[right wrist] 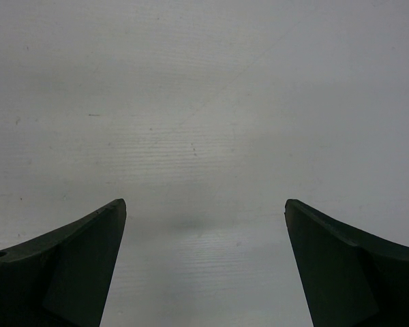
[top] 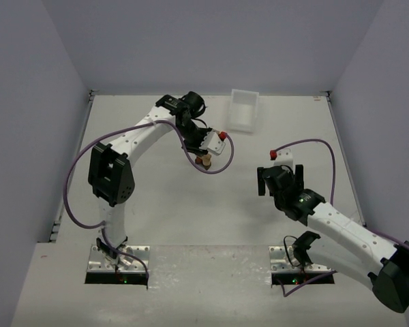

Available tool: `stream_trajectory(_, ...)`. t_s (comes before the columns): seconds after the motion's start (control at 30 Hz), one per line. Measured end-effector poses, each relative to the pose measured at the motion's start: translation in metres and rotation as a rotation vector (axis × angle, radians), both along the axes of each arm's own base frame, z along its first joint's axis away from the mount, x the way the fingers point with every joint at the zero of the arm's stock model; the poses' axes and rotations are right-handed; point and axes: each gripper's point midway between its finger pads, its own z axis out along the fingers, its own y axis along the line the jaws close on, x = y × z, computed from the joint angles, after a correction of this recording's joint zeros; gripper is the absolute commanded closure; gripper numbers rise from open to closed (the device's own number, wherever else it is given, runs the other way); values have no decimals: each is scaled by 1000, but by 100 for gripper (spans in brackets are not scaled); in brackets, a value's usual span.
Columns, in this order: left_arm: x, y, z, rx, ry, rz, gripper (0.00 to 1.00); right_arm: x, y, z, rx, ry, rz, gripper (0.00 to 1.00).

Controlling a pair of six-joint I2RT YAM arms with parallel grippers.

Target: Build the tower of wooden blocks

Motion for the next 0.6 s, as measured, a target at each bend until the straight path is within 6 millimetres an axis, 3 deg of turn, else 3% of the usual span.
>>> stream_trajectory(0.33, 14, -3, -21, 38, 12, -4, 80, -1, -1, -7, -22, 29, 0, 1)
stream_trajectory(0.6, 20, -3, -25, 53, 2, -2, 80, -1, -1, -8, -23, 31, 0, 1)
